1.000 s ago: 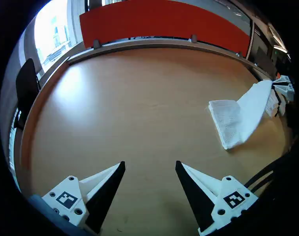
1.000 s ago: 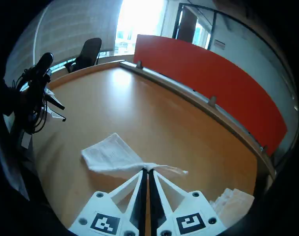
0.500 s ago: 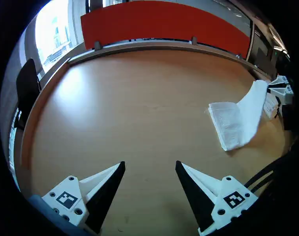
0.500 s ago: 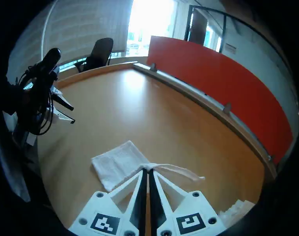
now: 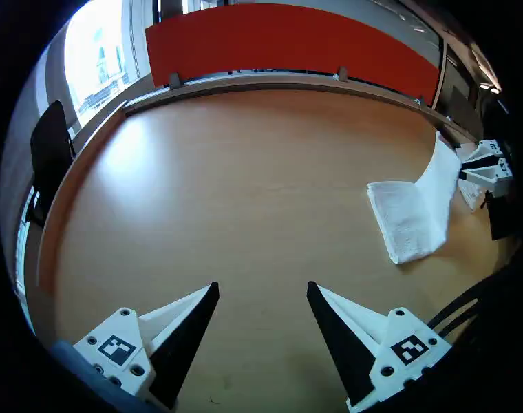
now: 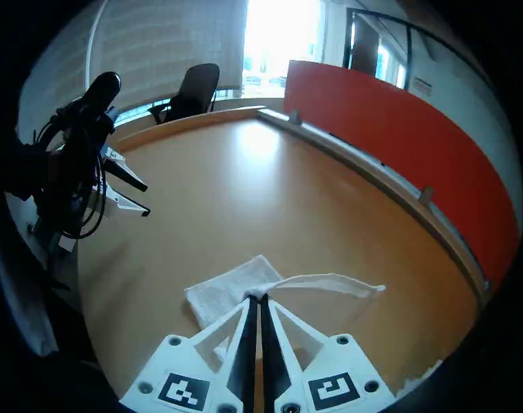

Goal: Fold towel

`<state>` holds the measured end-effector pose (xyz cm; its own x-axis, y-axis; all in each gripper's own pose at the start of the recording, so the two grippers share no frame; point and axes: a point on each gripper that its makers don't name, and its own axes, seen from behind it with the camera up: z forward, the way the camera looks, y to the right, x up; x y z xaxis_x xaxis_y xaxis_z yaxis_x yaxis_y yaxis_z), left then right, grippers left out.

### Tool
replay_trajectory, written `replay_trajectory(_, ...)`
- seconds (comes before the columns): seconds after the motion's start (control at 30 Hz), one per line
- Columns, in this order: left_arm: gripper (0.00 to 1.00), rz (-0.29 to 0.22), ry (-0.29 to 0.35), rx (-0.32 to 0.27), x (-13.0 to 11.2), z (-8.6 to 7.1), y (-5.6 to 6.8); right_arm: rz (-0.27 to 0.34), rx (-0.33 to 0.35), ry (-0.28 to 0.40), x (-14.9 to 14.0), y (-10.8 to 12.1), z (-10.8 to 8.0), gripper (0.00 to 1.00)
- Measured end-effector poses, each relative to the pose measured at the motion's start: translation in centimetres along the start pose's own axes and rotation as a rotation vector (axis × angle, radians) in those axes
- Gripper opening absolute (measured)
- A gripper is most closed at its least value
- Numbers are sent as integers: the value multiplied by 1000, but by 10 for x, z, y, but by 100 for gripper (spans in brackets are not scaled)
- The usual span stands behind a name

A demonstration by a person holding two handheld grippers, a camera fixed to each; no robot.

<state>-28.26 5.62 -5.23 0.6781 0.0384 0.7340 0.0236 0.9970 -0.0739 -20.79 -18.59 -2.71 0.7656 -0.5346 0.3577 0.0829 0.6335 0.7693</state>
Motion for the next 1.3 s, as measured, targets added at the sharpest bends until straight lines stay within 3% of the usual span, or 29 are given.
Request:
replay_trajectory(0.27, 95, -11, 0, 12, -3, -4, -10, 8, 67, -30, -8, -29, 29, 4)
replay_trajectory(0.5, 95, -17, -3, 19, -7, -6, -15, 35, 89, -63, -22, -39, 46, 4)
replay_trajectory(1.03, 95, -13, -3, 19, -8, -7, -17, 25, 85, -69, -24, -40, 42, 6)
replay_trajectory(1.3, 95, -12, -2, 21, -9, -9, -17, 25, 99, -69, -26, -46, 39, 16)
